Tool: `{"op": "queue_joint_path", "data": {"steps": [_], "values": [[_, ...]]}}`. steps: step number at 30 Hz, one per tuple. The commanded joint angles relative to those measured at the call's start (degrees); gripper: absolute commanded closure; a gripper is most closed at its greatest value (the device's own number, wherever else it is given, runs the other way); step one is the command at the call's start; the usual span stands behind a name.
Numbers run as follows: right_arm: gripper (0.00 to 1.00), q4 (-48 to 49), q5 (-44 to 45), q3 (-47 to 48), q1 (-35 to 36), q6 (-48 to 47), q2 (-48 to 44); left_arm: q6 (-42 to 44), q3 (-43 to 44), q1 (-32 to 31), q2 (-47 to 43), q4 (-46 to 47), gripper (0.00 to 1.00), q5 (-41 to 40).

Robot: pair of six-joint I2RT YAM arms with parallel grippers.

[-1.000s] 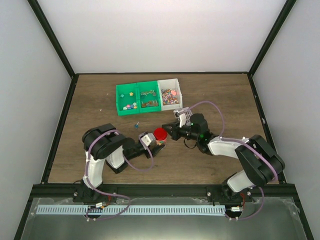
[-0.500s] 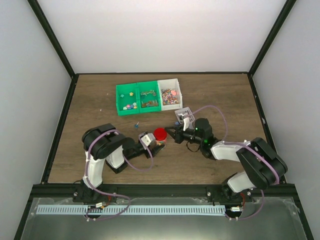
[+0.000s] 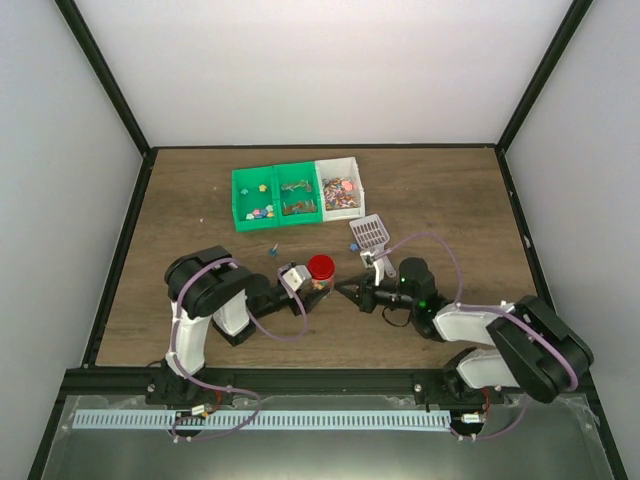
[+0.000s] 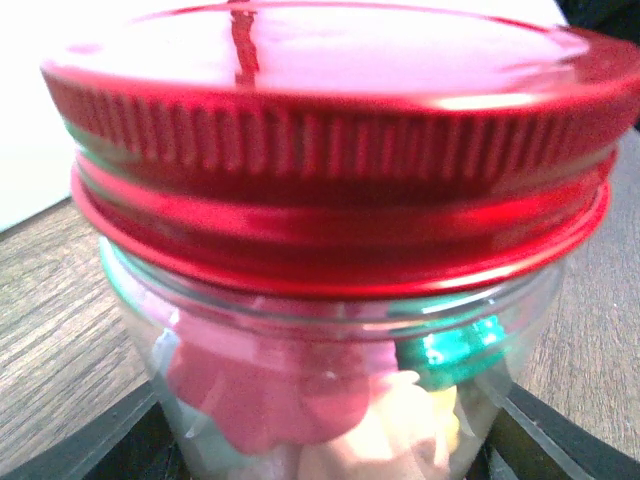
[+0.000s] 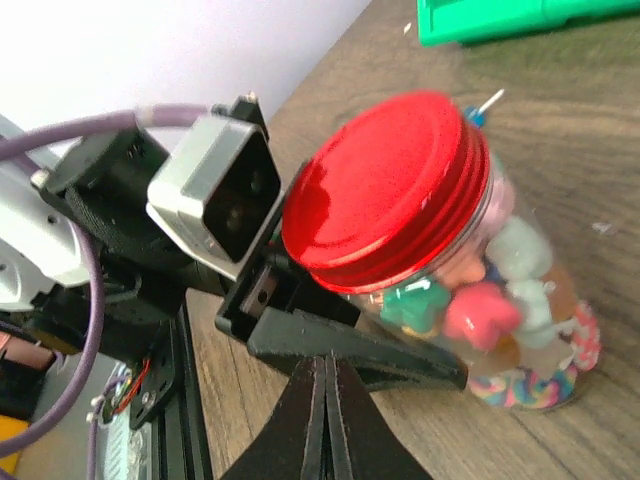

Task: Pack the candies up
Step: Screw the bottle lid onto the packing bottle.

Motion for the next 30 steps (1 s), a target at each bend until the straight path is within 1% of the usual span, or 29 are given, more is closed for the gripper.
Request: {"op": "queue_joint_path", "data": {"steps": [1,3,5,6,8,12,16,18,21,26,30], "values": [[0.99,-3.1,3.8,1.0,-2.1,0.4,-5.7,-1.3,-2.8,0.4,4.7,12.6,0.35,0.2],[0.89,-5.3,4.8,2.6,-4.0,0.4,-6.5,-1.3,-3.1,0.4,4.6,12.7,0.35,0.2],[0.8,-6.8,3.3,5.4,-6.0,-0.5,-5.4,-1.4,-3.1,0.4,4.4,12.6,0.35,0.6],[0.78,-7.7,2.6,7.0,-6.4,-0.9,-4.2,-1.5,-3.1,0.4,4.3,12.6,0.35,0.7],[0.76,-9.4,1.7,10.5,-6.5,-1.8,-1.3,-1.5,-3.0,0.4,4.3,12.7,0.35,0.9],[0.75,-9.1,-2.1,15.6,-6.5,-2.5,5.2,-2.0,-2.4,0.5,4.7,12.6,0.35,1.0],[0.79,-9.0,-3.8,18.3,-6.5,-2.8,8.9,-2.5,-1.5,0.5,5.8,12.6,0.35,1.4],[0.8,-9.1,-4.1,18.9,-6.5,-3.0,10.2,-2.7,-1.1,0.5,6.1,12.6,0.35,1.4],[0.84,-8.4,-5.2,19.1,-6.5,-3.0,11.3,-2.8,-0.8,0.5,6.4,12.7,0.35,1.3],[0.99,-6.8,-7.0,17.7,-6.4,-2.3,11.5,-2.8,-0.7,0.5,6.7,12.6,0.35,0.5],[0.99,-4.1,-8.8,15.4,-6.2,-1.4,11.2,-2.9,-0.6,0.7,7.0,12.6,0.35,0.4]]}}
